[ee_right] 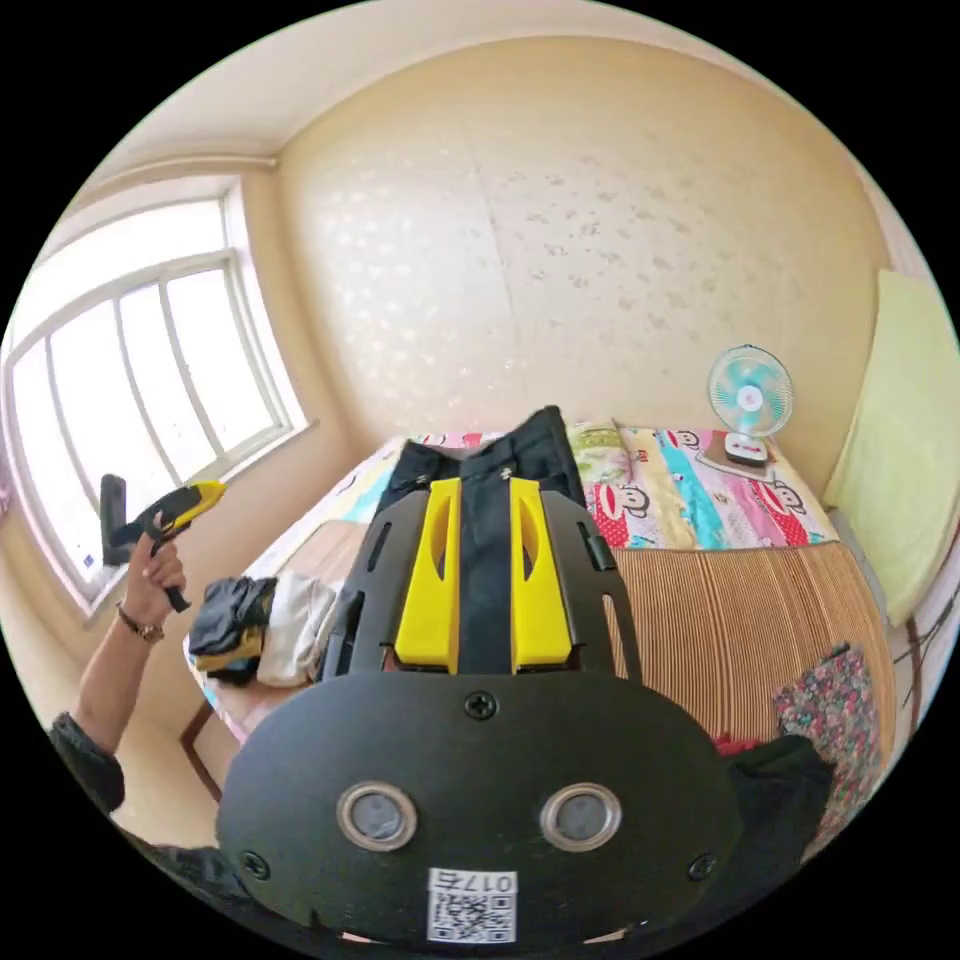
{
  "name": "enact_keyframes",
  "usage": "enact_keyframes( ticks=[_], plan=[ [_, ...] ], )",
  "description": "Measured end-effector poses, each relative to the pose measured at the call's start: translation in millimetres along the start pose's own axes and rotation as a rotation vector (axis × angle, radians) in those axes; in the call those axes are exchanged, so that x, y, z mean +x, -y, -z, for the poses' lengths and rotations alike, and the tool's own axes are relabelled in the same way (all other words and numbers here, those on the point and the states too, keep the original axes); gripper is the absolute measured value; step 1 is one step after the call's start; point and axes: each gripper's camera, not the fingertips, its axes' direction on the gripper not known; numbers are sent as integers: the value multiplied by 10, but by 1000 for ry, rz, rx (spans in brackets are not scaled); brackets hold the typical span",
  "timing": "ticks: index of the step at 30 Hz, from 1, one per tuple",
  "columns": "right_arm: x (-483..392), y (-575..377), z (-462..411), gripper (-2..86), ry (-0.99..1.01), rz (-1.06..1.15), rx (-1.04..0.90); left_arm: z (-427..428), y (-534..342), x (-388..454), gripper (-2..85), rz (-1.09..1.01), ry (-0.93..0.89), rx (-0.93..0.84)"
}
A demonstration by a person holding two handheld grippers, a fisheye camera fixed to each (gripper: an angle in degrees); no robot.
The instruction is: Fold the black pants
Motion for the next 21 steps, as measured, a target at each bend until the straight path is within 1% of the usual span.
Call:
enact_keyframes(
  ticks=[1, 3, 4, 5, 6, 8, 9, 10, 12, 13, 14, 16, 17, 18, 19, 21],
  plan=[
    [-57, -206, -144, 72, -10, 29, -51, -169, -237, -18, 89, -14, 10, -49],
    [-277, -1148, -610, 72, -53, 106, -215, -800, -1291, -82, 99, -28, -41, -242],
    [-317, -1385, -688, 73, -58, 111, -246, -929, -1544, -82, 99, -26, -60, -286],
    [-370, -1835, -800, 74, -56, 101, -298, -1138, -2013, -58, 101, -29, -73, -364],
    [-386, -2233, -861, 76, -49, 62, -352, -1257, -2418, -21, 102, -28, -35, -418],
    [-369, -2722, -841, 79, -30, -33, -402, -1237, -2939, 17, 111, 18, 32, -415],
    [-345, -2972, -759, 82, -9, -110, -407, -1116, -3218, 23, 112, 78, 36, -373],
    [-333, -3079, -704, 84, 6, -148, -406, -1037, -3339, 26, 113, 111, 25, -342],
    [-301, -3398, -430, 90, 55, -269, -369, -745, -3731, 94, 113, 218, -39, -212],
    [-293, -3454, -363, 91, 56, -294, -359, -715, -3792, 139, 113, 218, -53, -197],
    [-269, -3544, -244, 96, 52, -341, -341, -738, -3862, 254, 113, 192, -46, -213],
    [-221, -3637, -138, 105, 63, -398, -321, -954, -3922, 406, 112, 149, 54, -316],
    [-184, -3671, -133, 110, 86, -427, -325, -1135, -3964, 457, 109, 141, 139, -383],
    [-156, -3688, -171, 115, 113, -436, -339, -1212, -3978, 491, 89, 137, 213, -387],
    [-146, -3693, -204, 116, 123, -435, -354, -1219, -3974, 497, 79, 138, 249, -377],
    [-109, -3692, -336, 121, 135, -452, -446, -1221, -3880, 394, 54, 189, 233, -414]
  ],
)
